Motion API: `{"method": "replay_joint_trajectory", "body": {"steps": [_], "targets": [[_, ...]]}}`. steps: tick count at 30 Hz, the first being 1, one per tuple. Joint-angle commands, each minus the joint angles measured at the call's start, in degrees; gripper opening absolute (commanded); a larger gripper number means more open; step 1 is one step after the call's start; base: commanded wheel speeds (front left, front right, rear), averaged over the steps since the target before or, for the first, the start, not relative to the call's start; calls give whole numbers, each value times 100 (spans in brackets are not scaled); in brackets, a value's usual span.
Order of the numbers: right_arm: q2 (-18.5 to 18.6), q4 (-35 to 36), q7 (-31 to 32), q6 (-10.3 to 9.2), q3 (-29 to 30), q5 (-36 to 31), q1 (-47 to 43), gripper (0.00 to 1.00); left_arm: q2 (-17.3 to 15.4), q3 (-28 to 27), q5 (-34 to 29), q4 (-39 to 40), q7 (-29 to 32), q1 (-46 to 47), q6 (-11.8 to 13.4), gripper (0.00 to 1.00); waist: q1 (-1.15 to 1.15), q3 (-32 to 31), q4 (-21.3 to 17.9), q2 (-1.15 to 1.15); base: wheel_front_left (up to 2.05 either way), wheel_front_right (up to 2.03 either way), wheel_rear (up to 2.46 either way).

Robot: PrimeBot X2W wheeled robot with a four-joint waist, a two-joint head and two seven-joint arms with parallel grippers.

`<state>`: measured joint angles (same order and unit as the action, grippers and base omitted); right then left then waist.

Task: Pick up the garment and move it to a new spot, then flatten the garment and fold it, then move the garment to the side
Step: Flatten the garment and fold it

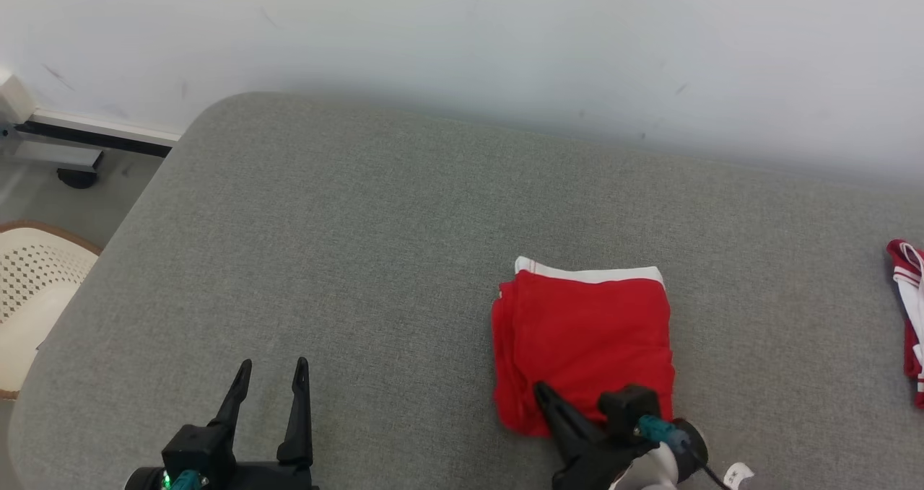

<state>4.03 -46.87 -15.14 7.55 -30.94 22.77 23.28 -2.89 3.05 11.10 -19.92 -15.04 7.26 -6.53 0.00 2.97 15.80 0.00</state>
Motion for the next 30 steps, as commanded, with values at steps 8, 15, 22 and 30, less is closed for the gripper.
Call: {"method": "replay_joint_trajectory", "body": {"steps": [8,15,22,30], "targets": [[-97,280,-3,-15,-604,468,-337,0,1,-42,16,-14,-11,-111,33,100,0,-104,-106,0,0,0,0],[-26,1052,-2,-15,64,508,-471,34,-4,-141,-67,16,-11,-221,18,100,0,-291,-300,0,0,0,0],[119,1936,-2,-15,1348,19,-867,100,-6,-241,-114,116,-11,-392,13,100,0,-411,-557,0,0,0,0],[181,2778,-2,-15,2647,-577,-1454,100,-22,-381,-185,219,-11,-540,29,100,0,-499,-877,0,0,0,0]]}}
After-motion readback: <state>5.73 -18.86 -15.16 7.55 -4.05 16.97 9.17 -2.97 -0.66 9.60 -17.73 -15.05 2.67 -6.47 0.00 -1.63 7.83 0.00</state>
